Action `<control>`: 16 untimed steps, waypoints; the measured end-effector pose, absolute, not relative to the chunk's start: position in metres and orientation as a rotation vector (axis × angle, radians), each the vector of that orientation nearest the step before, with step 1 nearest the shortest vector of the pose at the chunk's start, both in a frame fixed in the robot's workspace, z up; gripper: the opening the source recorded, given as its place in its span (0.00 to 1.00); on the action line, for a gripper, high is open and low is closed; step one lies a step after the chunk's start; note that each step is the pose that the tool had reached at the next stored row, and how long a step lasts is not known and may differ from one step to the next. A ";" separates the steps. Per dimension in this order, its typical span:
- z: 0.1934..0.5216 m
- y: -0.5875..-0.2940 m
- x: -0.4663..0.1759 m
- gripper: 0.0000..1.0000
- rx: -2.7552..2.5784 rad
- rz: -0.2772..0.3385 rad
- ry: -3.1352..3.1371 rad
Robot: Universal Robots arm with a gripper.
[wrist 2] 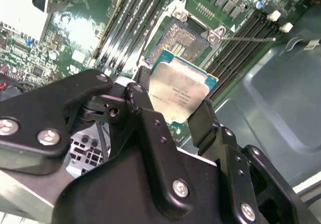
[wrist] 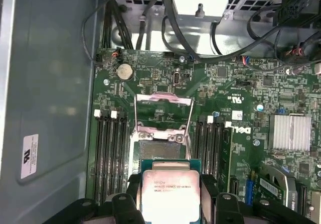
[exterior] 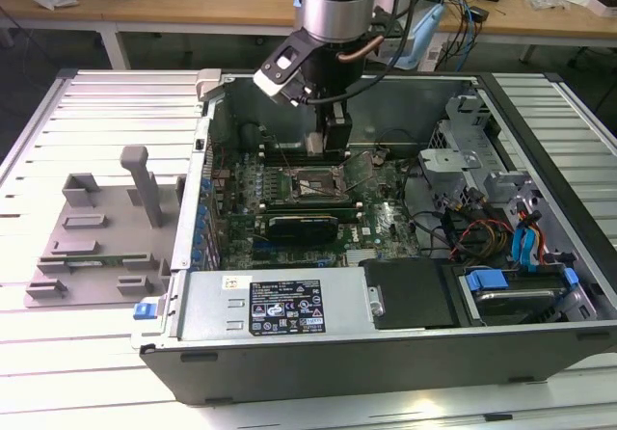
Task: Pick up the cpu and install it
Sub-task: 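Place the cpu into insertion slot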
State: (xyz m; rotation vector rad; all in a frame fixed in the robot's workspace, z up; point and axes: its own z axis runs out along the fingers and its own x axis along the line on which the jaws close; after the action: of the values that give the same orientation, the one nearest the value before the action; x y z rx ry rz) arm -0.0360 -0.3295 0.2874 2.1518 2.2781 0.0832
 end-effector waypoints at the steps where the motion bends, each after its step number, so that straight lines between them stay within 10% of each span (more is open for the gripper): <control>1: 0.285 -0.329 -0.036 0.55 2.152 0.083 2.278; 16: 0.258 -0.330 -0.036 0.55 2.159 0.083 2.271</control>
State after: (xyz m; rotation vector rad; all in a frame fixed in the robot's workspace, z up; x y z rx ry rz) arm -0.0361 -0.3295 0.2575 2.1586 2.2714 0.0831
